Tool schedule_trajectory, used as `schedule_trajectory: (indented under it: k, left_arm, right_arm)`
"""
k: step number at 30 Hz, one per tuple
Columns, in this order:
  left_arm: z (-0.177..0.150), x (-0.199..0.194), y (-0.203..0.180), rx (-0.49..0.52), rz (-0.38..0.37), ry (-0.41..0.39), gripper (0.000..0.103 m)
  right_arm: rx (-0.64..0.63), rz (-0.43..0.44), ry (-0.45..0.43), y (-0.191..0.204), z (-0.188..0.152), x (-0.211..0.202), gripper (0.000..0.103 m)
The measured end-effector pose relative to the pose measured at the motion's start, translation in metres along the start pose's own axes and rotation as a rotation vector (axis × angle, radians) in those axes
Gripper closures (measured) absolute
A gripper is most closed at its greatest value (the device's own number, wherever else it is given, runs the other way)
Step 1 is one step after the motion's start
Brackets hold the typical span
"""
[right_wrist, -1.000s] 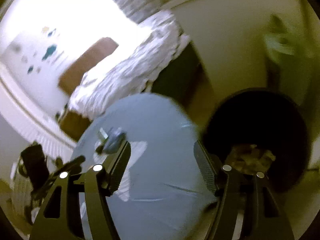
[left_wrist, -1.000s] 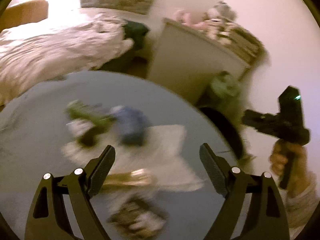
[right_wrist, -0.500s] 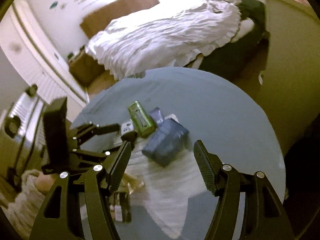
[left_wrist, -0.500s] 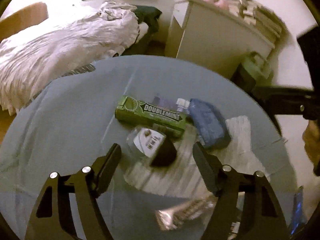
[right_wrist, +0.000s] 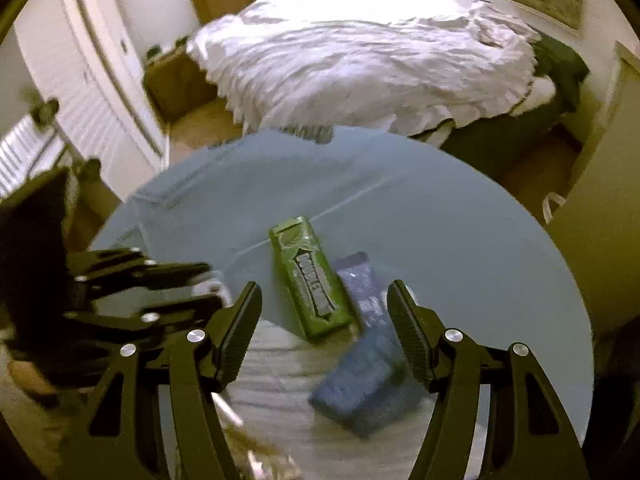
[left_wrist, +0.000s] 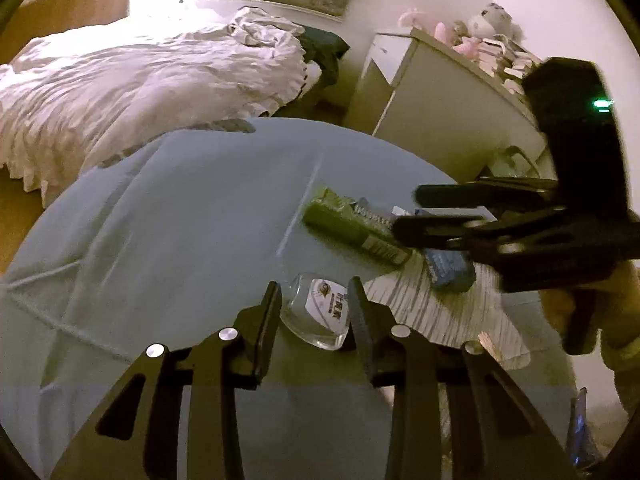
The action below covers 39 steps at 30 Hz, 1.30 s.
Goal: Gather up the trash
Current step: 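Grasp the clear labelled lid with the left tool while the right grasps the green Doublemint pack, then carry both items to the black bin and open both tools to drop them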
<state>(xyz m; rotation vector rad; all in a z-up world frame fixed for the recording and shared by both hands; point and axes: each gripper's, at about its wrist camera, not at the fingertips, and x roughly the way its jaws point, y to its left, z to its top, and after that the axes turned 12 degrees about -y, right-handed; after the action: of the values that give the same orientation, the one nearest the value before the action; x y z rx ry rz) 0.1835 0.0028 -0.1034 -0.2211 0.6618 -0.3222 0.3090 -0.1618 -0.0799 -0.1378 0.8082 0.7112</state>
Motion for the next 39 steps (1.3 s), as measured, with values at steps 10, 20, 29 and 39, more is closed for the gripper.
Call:
schedule_trajectory:
  k: [10, 20, 29, 39]
  left_arm:
    - [-0.006, -0.004, -0.005, 0.022, 0.019, -0.003, 0.067]
    - [-0.006, 0.012, -0.03, 0.173, 0.095, 0.041, 0.049]
    - [-0.003, 0.008, -0.032, 0.221, 0.12, 0.002, 0.05]
    - [0.04, -0.025, -0.139, 0.225, -0.146, -0.154, 0.05]
  right_arm:
    - [-0.138, -0.058, 0.049, 0.023, -0.002, 0.04, 0.068]
    - [0.171, 0.119, -0.133, -0.007, -0.012, -0.071, 0.07]
    - [0.324, 0.137, -0.263, -0.036, -0.06, -0.173, 0.07]
    - [0.597, -0.075, -0.461, -0.144, -0.152, -0.266, 0.071]
